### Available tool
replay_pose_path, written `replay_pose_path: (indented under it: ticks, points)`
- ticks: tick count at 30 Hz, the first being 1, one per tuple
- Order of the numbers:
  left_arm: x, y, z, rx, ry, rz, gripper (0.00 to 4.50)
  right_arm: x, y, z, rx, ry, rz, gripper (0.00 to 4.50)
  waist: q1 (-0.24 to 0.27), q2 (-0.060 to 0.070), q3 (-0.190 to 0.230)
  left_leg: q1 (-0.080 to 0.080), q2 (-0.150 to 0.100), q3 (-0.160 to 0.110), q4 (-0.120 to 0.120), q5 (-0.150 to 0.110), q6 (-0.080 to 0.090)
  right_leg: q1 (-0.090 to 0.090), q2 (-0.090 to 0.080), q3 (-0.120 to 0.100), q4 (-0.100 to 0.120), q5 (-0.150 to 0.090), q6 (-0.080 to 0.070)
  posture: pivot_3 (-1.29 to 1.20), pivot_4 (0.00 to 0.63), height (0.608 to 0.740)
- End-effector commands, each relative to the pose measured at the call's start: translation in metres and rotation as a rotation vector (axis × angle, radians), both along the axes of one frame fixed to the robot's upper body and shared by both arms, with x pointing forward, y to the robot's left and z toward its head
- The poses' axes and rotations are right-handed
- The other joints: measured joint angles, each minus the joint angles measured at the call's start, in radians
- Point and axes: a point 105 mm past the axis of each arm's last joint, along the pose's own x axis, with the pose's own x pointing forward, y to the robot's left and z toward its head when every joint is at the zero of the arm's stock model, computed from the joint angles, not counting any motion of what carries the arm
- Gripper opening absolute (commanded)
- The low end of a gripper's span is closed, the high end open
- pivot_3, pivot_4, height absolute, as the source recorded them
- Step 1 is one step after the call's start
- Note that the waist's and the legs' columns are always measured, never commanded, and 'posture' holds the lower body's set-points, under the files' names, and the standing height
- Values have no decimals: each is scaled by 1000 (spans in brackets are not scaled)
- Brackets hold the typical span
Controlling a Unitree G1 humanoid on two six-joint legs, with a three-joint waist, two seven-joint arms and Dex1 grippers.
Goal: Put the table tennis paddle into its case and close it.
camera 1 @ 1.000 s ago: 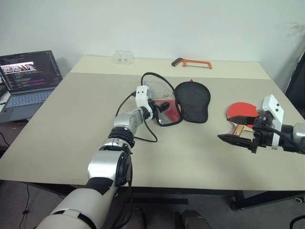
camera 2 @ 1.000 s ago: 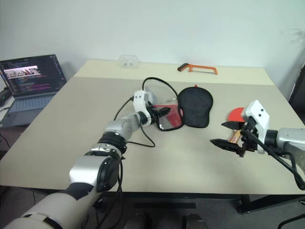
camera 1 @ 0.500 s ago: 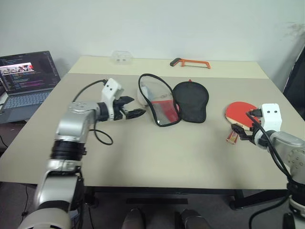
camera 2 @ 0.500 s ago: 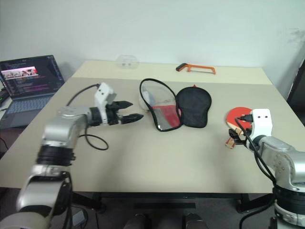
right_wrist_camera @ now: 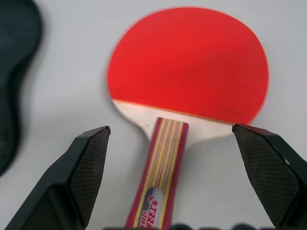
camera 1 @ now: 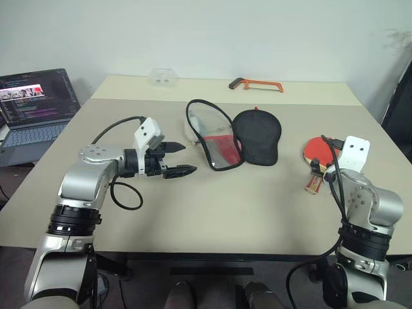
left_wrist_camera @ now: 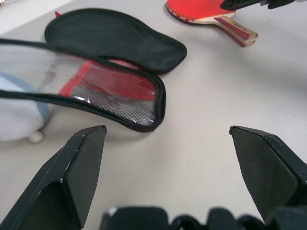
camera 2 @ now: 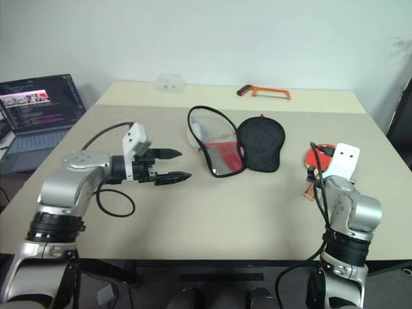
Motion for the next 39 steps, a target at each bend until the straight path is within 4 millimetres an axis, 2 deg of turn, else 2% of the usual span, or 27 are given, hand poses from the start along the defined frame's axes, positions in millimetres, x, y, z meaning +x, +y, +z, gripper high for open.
replay_pose_path:
  ticks: [1,11,16,19,24,28,35,39]
  points:
    - [-5,-9,14,-22,-49,-33,4478,2,-5,-4,-48,56,-74,4500,0,0,0,0,0,0,0,0,0,0,0,0,0,0,0,0,150,740]
    - [-6,-7,13,-29,-40,-13,4478,13,14,-15,75,86,-90,4500,-2,0,0,0,0,0,-1,0,0,-1,0,0,0,0,0,0,150,740]
    - [-5,-8,12,-34,-43,-5,4478,24,19,-21,104,92,-115,4500,-3,0,0,0,0,0,0,0,0,-1,0,0,0,0,0,0,150,740]
    - [-5,-8,13,-39,-47,3,4500,25,13,-30,99,120,-170,3851,-6,0,0,0,0,0,0,0,0,0,0,0,0,0,0,0,150,740]
    - [-6,-8,13,-41,-47,9,4500,19,0,-40,73,151,-258,2257,-5,0,0,0,0,0,0,0,0,0,0,0,0,0,0,0,150,740]
    - [-6,-6,14,-40,-48,16,4500,19,-2,-38,67,142,-278,1059,2,-1,0,0,0,-1,0,0,0,0,-1,-1,-1,0,0,0,150,740]
    - [-6,-5,15,-45,-51,23,4500,36,3,14,16,-43,-253,1058,1,0,0,0,-1,0,0,0,0,0,-1,-1,-1,0,0,0,150,740]
    - [-6,-6,15,-48,-52,23,4500,47,17,49,6,-158,-201,1058,-2,2,1,-5,0,0,0,0,0,-6,0,0,0,0,0,0,150,740]
